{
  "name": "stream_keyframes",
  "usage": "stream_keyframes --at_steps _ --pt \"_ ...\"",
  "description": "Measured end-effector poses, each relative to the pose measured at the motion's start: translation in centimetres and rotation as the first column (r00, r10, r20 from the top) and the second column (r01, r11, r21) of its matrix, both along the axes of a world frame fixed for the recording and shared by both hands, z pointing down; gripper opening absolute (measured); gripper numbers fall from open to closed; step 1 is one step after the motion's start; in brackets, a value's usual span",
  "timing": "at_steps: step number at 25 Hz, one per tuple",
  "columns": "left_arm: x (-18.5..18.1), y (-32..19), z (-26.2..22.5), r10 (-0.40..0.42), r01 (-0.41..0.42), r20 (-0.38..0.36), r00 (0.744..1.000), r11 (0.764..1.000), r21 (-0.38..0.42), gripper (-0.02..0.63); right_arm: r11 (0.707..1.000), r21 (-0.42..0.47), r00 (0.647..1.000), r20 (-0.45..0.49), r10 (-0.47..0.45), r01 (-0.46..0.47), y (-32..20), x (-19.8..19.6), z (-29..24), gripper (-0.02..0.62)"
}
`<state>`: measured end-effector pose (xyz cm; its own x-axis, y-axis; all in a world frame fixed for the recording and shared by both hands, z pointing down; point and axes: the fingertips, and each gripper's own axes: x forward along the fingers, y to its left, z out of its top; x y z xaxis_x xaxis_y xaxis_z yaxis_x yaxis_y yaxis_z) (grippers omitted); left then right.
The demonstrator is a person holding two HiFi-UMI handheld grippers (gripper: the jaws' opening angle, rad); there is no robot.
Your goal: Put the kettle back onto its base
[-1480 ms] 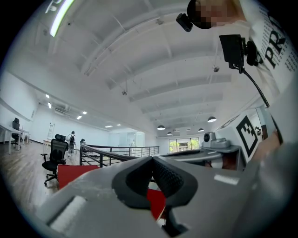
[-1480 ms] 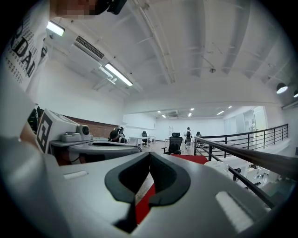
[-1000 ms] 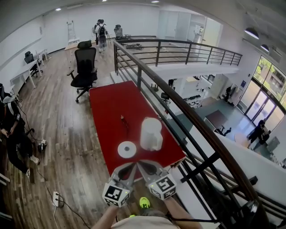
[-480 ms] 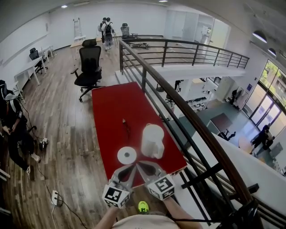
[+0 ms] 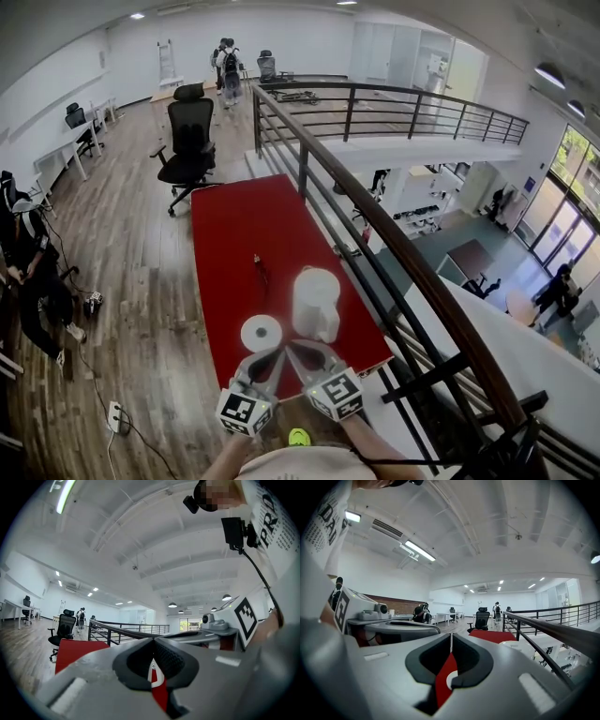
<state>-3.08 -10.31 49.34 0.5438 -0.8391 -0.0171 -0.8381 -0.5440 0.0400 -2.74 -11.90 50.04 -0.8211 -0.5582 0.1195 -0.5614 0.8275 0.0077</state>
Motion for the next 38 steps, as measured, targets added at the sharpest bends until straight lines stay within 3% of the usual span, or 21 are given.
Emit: stream_keyframes --at_steps 9,18,28,38 --pt "0.9 -1.7 0.9 -0.013 0.014 0.006 1.0 1.0 -0.021 -0.009 1.0 0.0 1.0 -0.015 0.017 -0.017 -1.9 1.4 0.7 0.042" --pt "2.4 -3.4 2.2 0.028 -0.027 0.011 1.0 0.999 -0.045 -0.008 0.995 -0.029 0.993 -0.071 0.098 -0.101 -4.1 3.5 2.7 0.097" --pt "3.1 -5.5 3.0 0.042 -0.041 0.021 0.999 0.999 -0.036 -0.008 0.958 -0.045 0.95 -0.151 0.275 -0.284 -7.6 7.6 5.6 0.113" --pt "3.6 -7.4 4.6 0.066 -0.065 0.019 0.998 0.995 -0.074 -0.008 0.932 -0.047 0.917 -0.203 0.344 -0.36 -10.1 9.2 7.6 0.153"
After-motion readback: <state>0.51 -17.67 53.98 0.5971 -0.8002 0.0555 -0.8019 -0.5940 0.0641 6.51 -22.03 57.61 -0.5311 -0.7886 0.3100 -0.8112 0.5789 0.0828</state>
